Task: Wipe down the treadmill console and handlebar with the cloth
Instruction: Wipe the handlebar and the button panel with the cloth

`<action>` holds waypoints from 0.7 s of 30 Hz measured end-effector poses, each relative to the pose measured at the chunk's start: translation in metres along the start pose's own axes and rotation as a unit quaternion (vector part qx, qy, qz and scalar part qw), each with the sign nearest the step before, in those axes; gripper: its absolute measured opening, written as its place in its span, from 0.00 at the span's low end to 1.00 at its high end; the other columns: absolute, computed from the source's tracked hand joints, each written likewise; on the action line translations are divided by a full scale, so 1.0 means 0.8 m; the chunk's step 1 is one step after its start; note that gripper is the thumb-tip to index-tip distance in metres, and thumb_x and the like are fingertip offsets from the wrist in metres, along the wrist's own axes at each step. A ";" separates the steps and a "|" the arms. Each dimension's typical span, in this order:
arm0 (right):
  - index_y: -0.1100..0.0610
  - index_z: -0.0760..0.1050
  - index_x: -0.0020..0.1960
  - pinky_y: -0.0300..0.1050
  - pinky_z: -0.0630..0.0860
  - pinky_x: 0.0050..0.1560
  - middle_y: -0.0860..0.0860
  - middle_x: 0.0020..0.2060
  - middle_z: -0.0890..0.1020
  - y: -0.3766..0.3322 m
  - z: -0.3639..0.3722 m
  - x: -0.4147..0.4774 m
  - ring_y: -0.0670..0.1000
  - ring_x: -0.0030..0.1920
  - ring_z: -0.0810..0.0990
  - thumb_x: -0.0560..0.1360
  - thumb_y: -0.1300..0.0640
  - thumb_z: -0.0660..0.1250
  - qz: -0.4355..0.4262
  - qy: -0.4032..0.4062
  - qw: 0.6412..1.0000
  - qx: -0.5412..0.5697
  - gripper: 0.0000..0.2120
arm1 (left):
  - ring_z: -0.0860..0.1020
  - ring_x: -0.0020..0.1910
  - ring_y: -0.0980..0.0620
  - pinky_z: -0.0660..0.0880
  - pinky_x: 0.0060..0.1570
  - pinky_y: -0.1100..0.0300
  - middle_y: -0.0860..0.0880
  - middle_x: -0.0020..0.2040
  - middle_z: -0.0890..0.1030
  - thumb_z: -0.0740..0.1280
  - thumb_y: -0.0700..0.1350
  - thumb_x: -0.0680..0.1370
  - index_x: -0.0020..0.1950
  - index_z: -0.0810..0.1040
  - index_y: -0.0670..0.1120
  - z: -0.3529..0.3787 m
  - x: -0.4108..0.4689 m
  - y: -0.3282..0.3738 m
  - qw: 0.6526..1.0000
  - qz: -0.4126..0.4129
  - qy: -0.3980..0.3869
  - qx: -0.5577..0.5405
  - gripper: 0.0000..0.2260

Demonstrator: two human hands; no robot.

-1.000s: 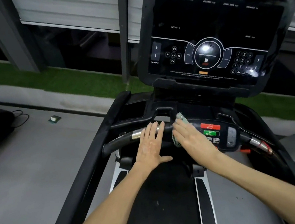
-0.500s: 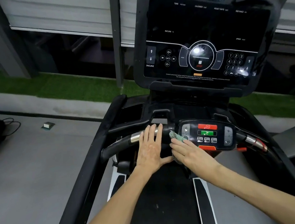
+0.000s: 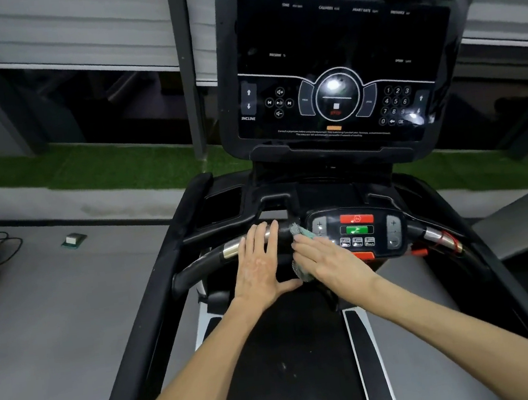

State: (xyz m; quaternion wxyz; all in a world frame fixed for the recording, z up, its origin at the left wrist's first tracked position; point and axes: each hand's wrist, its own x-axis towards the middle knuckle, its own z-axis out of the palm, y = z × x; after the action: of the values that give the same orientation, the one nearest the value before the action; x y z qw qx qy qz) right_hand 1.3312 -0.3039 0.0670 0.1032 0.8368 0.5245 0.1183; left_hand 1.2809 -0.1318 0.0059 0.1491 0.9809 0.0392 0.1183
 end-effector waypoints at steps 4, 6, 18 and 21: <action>0.64 0.75 0.65 0.56 0.71 0.68 0.60 0.67 0.75 0.006 -0.009 0.014 0.58 0.70 0.71 0.62 0.69 0.77 0.085 0.039 0.994 0.048 0.32 | 0.52 0.78 0.42 0.50 0.77 0.46 0.42 0.78 0.56 0.72 0.67 0.65 0.80 0.47 0.45 0.000 0.000 0.001 1.000 -0.005 0.002 0.004 0.55; 0.64 0.75 0.65 0.56 0.71 0.67 0.60 0.66 0.75 -0.004 -0.003 -0.003 0.58 0.70 0.71 0.61 0.69 0.76 0.068 0.037 0.996 0.047 0.32 | 0.53 0.78 0.42 0.52 0.76 0.45 0.41 0.77 0.57 0.72 0.68 0.65 0.79 0.48 0.44 0.002 0.001 0.000 1.000 -0.008 0.001 0.006 0.55; 0.65 0.76 0.63 0.43 0.71 0.62 0.60 0.59 0.80 0.087 -0.011 -0.008 0.61 0.59 0.79 0.58 0.84 0.60 0.205 0.141 0.943 0.220 0.36 | 0.53 0.78 0.43 0.49 0.76 0.47 0.42 0.78 0.58 0.40 0.77 0.69 0.79 0.53 0.44 -0.007 0.009 0.017 0.998 -0.053 0.023 -0.019 0.49; 0.64 0.78 0.61 0.35 0.63 0.65 0.59 0.58 0.81 0.128 0.010 -0.052 0.59 0.59 0.80 0.57 0.84 0.62 0.249 0.156 0.932 0.212 0.35 | 0.50 0.79 0.46 0.47 0.77 0.49 0.43 0.78 0.57 0.39 0.69 0.75 0.79 0.54 0.44 -0.008 0.014 0.039 0.992 -0.092 0.054 -0.064 0.41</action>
State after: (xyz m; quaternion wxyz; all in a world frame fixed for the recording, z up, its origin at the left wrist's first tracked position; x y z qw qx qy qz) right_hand 1.4033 -0.3857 0.0856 -0.1924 0.9139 0.3222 0.1549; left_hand 1.2913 -0.1583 0.0239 0.2192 0.9537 0.1302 0.1595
